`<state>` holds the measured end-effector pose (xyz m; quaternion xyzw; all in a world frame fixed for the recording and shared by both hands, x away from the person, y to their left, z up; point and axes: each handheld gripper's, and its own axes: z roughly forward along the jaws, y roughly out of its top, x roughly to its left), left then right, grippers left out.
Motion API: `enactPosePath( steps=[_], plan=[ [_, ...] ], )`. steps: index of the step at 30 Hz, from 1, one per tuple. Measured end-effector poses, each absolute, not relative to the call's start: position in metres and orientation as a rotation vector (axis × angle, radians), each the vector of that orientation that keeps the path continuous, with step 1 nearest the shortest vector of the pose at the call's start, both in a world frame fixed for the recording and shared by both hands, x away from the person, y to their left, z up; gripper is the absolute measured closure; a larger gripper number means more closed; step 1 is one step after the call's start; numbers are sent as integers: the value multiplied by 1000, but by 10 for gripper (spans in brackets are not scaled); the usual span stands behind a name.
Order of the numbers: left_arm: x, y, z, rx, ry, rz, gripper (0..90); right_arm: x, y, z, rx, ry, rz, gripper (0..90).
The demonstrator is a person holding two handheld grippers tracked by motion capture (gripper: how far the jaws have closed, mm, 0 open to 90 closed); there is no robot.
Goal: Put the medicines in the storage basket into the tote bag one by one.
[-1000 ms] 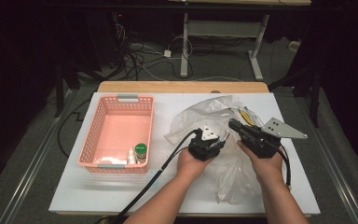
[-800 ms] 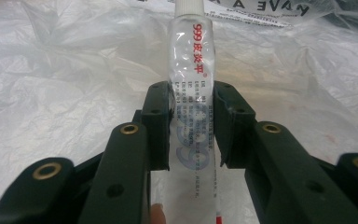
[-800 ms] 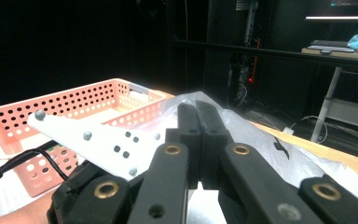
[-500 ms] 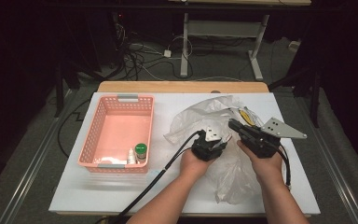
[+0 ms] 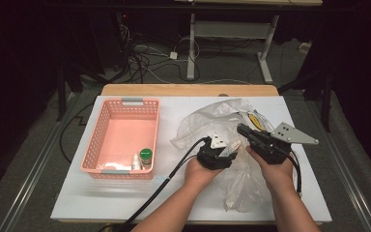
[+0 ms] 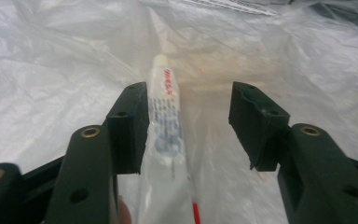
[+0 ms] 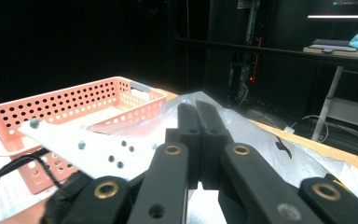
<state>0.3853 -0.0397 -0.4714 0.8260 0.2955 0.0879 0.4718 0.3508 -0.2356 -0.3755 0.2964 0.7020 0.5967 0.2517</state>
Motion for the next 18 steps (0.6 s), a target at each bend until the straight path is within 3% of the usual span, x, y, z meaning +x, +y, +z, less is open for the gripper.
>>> enactPosePath(
  steps=[4,11,18],
  plan=[
    [374,-29,-471,2012,705,200,405,350,-235,-376,802,1914,1616,900],
    [358,-5,-465,1990,705,183,244,348,-233,-373,804,1916,1609,900],
    [343,15,-458,1996,702,199,141,346,-232,-373,807,1932,1570,900]
  ],
)
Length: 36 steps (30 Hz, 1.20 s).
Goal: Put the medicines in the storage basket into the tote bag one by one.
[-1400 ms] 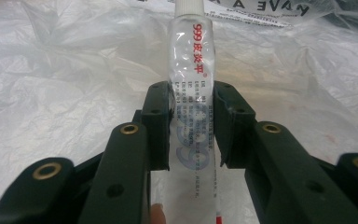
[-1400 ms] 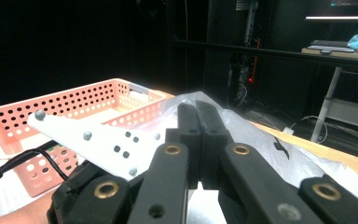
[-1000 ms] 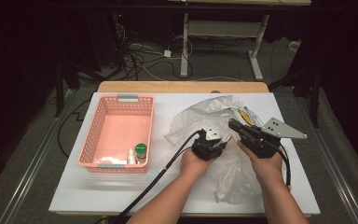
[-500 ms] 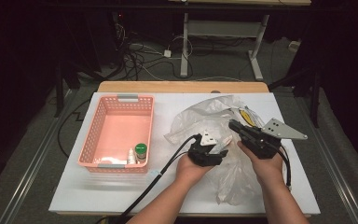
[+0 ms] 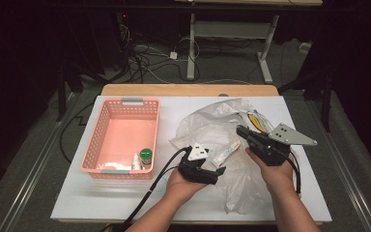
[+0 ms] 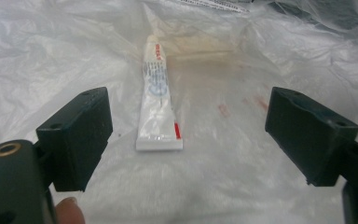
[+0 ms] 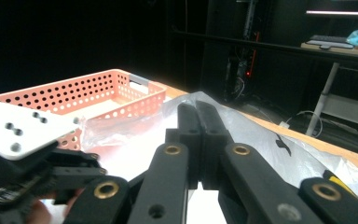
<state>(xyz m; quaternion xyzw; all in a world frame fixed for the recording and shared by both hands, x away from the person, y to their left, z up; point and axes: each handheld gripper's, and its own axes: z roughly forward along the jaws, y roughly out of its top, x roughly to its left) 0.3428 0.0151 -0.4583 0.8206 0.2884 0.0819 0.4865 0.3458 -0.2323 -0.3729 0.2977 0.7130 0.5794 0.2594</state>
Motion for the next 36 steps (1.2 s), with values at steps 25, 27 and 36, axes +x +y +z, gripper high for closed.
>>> enactPosePath(
  steps=[25,27,36],
  plan=[
    [304,67,-434,1998,703,245,0,343,-242,-382,827,1925,1565,900],
    [301,75,-433,1988,714,245,0,343,-242,-382,828,1923,1565,900],
    [296,101,-431,1978,749,283,0,343,-241,-381,822,1924,1567,900]
  ],
)
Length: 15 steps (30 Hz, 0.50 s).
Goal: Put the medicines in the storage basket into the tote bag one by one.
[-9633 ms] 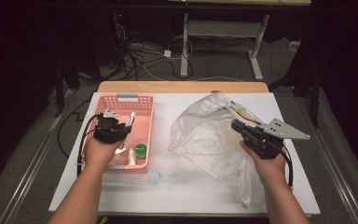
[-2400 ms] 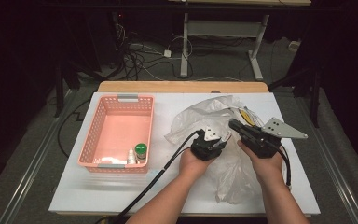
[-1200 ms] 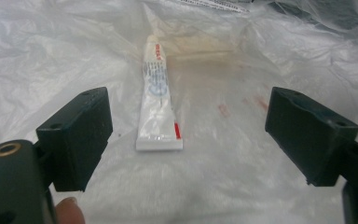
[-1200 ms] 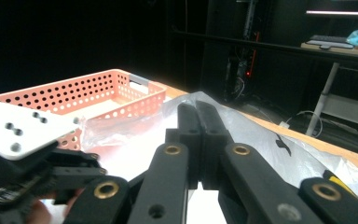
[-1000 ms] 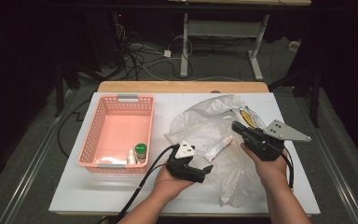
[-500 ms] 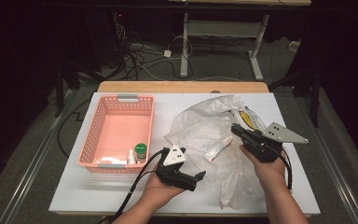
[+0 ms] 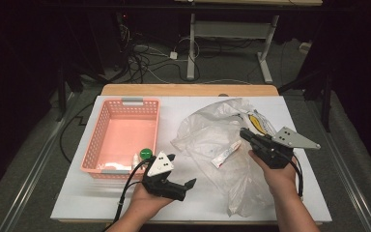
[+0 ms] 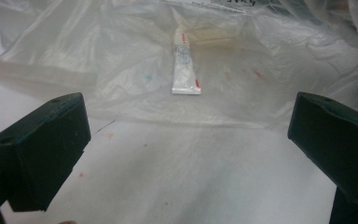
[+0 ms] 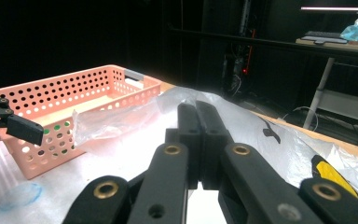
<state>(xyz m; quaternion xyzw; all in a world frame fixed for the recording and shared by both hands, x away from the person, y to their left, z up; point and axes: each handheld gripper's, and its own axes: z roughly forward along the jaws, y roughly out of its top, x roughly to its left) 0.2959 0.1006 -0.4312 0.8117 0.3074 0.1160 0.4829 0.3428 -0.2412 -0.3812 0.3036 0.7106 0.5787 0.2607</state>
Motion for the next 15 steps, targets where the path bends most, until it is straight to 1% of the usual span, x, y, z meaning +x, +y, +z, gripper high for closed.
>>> enactPosePath(
  steps=[7,13,15],
  plan=[
    [293,119,-418,1955,782,307,0,343,-240,-381,809,1927,1572,900],
    [300,143,-416,1913,866,352,0,343,-239,-381,809,1933,1577,900],
    [302,149,-415,1907,889,394,0,343,-239,-382,811,1933,1575,900]
  ],
)
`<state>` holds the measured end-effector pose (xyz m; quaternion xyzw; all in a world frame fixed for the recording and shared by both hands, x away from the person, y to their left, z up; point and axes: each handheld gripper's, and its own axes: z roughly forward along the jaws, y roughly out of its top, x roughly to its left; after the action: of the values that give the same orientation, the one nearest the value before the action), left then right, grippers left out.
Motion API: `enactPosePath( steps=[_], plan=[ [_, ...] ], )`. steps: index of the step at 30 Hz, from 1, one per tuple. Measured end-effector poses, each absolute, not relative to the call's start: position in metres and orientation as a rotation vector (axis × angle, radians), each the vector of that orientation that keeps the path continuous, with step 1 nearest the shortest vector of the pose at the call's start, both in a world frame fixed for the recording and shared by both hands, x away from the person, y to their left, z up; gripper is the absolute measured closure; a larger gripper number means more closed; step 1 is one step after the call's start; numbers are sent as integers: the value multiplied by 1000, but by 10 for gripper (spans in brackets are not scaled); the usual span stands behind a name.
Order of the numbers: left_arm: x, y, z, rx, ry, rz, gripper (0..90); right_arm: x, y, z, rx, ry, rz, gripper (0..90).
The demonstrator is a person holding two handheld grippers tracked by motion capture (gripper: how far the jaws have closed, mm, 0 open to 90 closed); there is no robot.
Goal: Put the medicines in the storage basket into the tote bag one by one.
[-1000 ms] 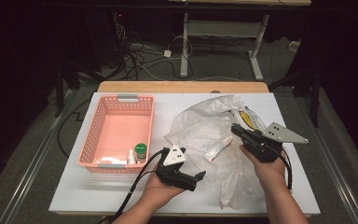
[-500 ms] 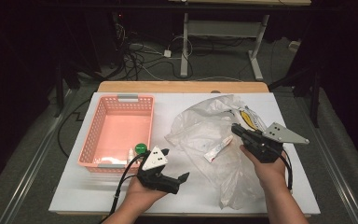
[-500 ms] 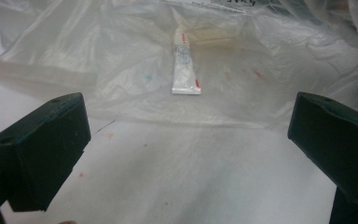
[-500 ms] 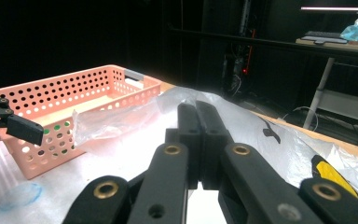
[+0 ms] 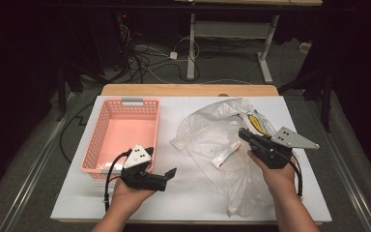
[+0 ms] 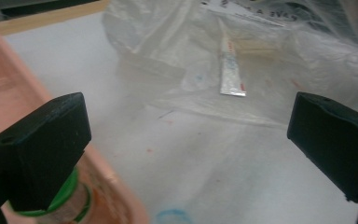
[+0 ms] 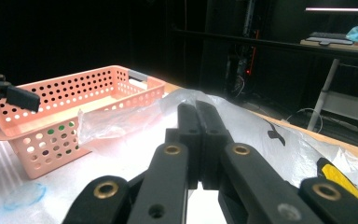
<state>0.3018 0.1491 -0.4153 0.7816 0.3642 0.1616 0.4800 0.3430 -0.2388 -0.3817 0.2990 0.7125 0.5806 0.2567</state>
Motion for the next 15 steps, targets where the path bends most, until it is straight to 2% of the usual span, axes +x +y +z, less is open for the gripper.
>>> enactPosePath(
  steps=[15],
  plan=[
    [317,191,-419,1888,1032,458,0,344,-239,-385,815,1942,1573,900]
  ],
)
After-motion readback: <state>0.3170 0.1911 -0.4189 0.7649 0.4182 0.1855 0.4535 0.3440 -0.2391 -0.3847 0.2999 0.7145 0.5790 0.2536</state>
